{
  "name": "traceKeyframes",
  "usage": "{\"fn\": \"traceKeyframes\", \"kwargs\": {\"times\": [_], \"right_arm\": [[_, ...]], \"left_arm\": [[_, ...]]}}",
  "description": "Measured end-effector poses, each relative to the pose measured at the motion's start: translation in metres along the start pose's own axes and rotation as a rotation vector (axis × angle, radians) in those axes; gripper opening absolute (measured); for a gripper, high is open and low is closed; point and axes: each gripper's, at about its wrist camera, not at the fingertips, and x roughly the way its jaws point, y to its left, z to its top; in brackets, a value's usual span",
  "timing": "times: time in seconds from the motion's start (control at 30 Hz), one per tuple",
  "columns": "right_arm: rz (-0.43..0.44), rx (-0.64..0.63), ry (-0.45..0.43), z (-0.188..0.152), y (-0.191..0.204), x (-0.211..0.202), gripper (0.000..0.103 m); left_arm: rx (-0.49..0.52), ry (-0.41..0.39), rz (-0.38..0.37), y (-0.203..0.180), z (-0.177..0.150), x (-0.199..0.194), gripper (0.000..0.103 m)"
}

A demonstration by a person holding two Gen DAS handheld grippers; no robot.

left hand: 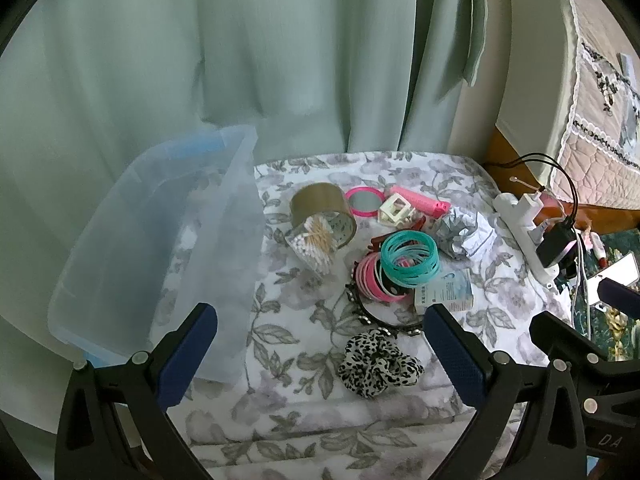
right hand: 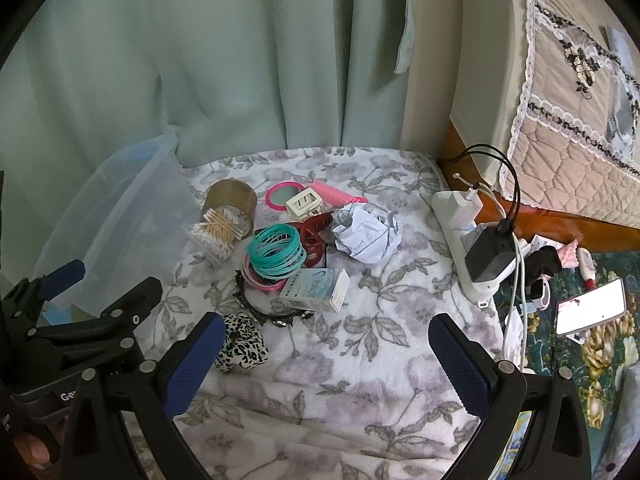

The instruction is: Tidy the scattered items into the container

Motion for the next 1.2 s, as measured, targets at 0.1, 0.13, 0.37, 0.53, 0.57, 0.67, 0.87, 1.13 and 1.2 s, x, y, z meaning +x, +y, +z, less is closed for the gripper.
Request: {"fn": "traceKeyframes", "kwargs": {"times": [0.1, 0.13, 0.37, 0.53, 0.57, 0.67, 0.87, 1.13, 1.2], "right_arm": [[-0.002, 0.001, -0.007, -0.001, 0.000, -0.003, 0.103], [-0.002, 0.001, -0.007, 0.000, -0.001, -0.003, 0.103], [-0.004, 0.008, -0.015, 0.001, -0.004, -0.005, 0.103], [-0.009, 0.007, -0.021, -0.002, -0.006, -0.008, 0.103], [-0.010, 0.008, -0.020, -0.001, -0.007, -0.007, 0.103], [-0.022, 0.001, -0.029, -0.004, 0.001, -0.007, 0.103], [-0.019, 0.004, -0.021, -0.004, 0.000, -0.003, 0.103], [-0.012, 0.016, 0.006, -0.004, -0.005, 0.009, 0.103], [-0.005, 0.023, 0.012, -0.004, -0.007, 0.013, 0.103]], "left_arm": [[-0.001, -0.004, -0.002, 0.001, 0.000, -0.001, 0.103], [-0.005, -0.001, -0.006, 0.001, 0.000, -0.001, 0.103], [-0.011, -0.001, -0.012, 0.001, -0.001, -0.003, 0.103], [-0.014, 0.005, -0.020, 0.001, -0.001, -0.002, 0.103], [-0.012, 0.008, -0.018, 0.000, -0.001, -0.001, 0.103], [-0.007, 0.013, -0.014, -0.001, -0.002, 0.000, 0.103], [-0.007, 0.021, -0.020, -0.001, -0.002, 0.005, 0.103], [-0.017, 0.058, -0.050, -0.003, -0.004, 0.020, 0.103], [-0.026, 0.076, -0.078, -0.003, -0.004, 0.026, 0.103]]}}
